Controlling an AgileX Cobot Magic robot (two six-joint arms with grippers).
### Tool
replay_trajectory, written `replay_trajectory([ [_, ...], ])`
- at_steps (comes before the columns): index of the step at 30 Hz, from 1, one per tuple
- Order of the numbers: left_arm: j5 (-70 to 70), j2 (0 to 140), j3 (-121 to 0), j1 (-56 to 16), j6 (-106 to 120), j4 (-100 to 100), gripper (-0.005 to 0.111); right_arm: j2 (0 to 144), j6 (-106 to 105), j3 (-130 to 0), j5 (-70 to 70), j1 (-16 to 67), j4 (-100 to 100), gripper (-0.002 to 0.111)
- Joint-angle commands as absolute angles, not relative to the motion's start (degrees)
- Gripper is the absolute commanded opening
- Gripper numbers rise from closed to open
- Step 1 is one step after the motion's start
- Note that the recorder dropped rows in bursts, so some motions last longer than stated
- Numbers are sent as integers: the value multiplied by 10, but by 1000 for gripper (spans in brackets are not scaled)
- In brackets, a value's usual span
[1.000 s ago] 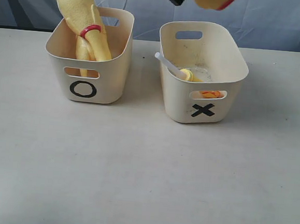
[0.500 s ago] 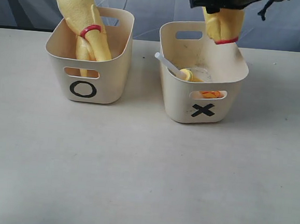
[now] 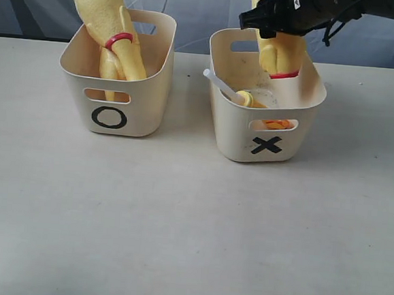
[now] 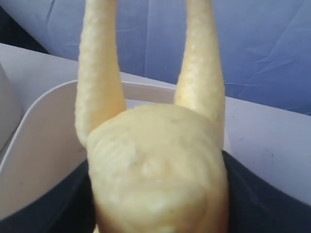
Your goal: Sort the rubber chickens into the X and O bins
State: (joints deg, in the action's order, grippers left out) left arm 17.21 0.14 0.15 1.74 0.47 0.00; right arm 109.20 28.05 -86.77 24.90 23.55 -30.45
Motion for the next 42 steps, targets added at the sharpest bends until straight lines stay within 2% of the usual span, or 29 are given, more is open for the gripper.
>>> replay_trajectory([
  [1,167,0,0,15,4,-3,0,1089,281,-869,257,234,-269,35],
  [4,167,0,0,15,4,-3,0,1089,273,-869,271,234,-269,72],
  [5,167,0,0,15,4,-3,0,1089,265,-869,277,234,-269,78],
  [7,167,0,0,15,4,-3,0,1089,253,-869,289,234,-271,79],
  [15,167,0,0,15,4,-3,0,1051,225,-866,355,234,-290,62],
  [18,167,0,0,15,4,-3,0,976,218,-820,355,234,-295,62],
  [20,167,0,0,15,4,-3,0,900,202,-752,350,234,-297,62],
  [25,167,0,0,15,4,-3,0,655,189,-478,293,234,-233,61],
  [26,167,0,0,15,4,-3,0,588,165,-435,293,234,-178,53],
  [30,167,0,0,15,4,-3,0,392,86,-358,396,234,-40,3],
  [31,167,0,0,15,4,-3,0,354,83,-354,429,234,-27,0],
  [36,167,0,0,15,4,-3,0,197,88,-354,545,234,-39,0],
  [42,167,0,0,15,4,-3,0,64,88,-354,577,234,-37,0],
])
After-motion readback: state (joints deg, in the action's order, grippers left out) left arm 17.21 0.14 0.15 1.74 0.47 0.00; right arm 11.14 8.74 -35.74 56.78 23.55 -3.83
